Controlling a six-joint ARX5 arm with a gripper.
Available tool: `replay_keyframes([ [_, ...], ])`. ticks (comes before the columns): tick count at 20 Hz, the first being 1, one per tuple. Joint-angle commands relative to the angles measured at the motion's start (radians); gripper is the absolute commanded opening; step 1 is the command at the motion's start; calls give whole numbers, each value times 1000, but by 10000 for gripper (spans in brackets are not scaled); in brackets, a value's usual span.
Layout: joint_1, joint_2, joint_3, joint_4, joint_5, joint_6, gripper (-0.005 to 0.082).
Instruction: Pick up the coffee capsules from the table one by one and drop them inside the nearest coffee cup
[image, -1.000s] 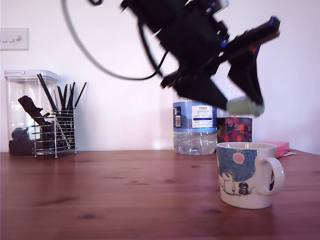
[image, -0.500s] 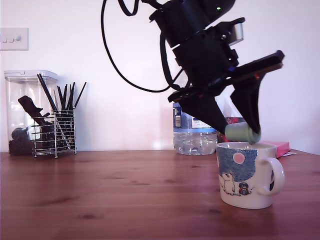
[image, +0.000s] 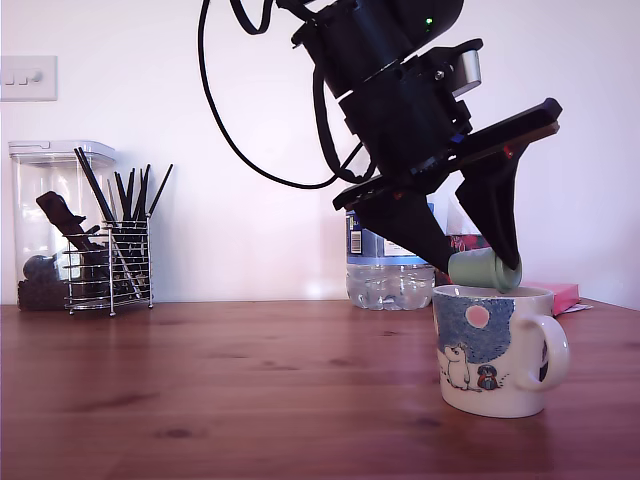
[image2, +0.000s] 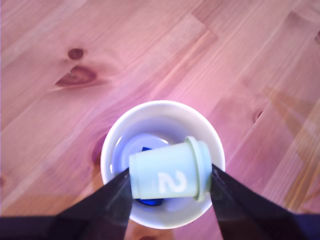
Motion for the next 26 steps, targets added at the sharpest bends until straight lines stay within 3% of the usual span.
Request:
replay_keyframes([
  [1,-6,8,-3,-2,1,-3,589],
  [5,-6,7,-3,-3,2,-2,576],
  [6,-6,6,-2,-5,3,-2,535],
  [8,-6,-2,-1,-9,23,-3,376],
  [12,-6,-58,-1,-8,26,5,-32],
  [18,-5,-149,-10,-4,-116,43,-19],
  [22,28,-216,-120,88,-107,66,-20],
  [26,114,-324,-309,229,-27,69,-20],
])
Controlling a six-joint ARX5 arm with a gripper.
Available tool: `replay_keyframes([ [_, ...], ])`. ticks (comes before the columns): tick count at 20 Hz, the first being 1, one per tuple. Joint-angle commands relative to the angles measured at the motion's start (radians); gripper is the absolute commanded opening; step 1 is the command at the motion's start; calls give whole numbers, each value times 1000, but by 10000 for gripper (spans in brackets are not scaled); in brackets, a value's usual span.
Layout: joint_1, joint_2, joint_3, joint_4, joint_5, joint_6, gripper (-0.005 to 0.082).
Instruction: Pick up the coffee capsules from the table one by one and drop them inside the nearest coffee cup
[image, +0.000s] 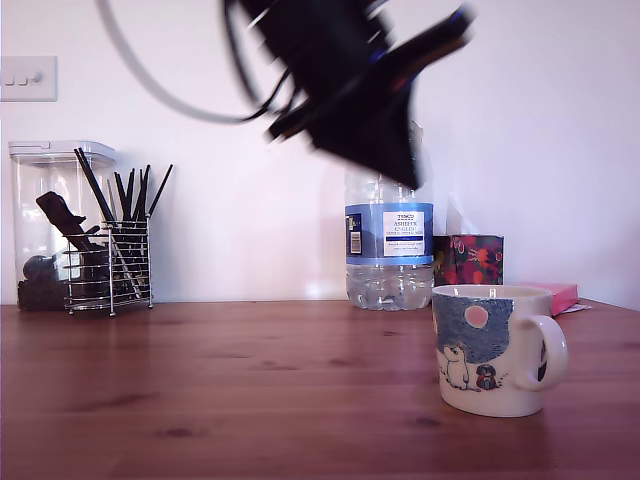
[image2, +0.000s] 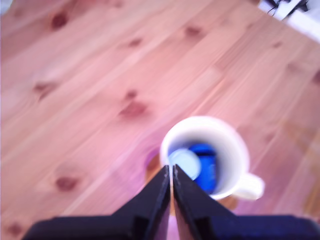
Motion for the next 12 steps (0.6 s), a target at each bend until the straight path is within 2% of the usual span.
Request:
replay_keyframes([
  [1,48,-68,-77,69,33,8,-20],
  [4,129,-177,-220,169,93,8,-20],
  [12,305,-546,-588,332,95,8,-20],
])
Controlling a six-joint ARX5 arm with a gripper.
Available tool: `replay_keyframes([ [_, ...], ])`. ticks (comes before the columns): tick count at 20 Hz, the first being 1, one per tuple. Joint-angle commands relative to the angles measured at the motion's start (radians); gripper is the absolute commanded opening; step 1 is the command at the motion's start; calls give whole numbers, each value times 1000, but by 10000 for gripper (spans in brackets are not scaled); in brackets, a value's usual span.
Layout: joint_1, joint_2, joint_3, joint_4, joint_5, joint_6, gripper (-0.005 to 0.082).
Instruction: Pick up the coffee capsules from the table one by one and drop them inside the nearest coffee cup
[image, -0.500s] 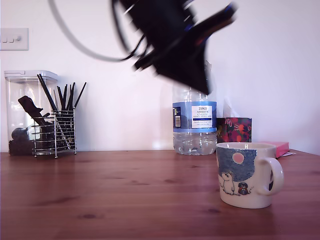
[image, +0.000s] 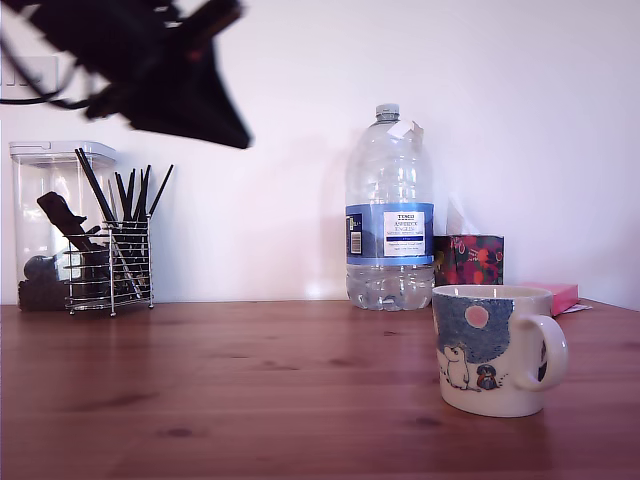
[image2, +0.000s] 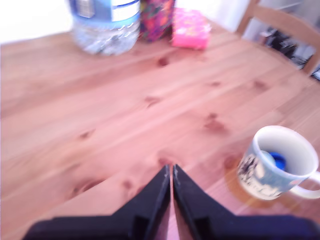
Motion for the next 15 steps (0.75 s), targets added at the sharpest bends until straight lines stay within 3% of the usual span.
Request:
replay_keyframes([
  [1,30,-90,-84,19,0,8,-20],
  [4,100,-274,-221,31,10,9,-20],
  [8,188,-514,-356,15,79,8,-20],
  [12,245,-682,-385,-131,80,3,-20],
  [15,250,-753,-386,-165,78,-14,-19],
])
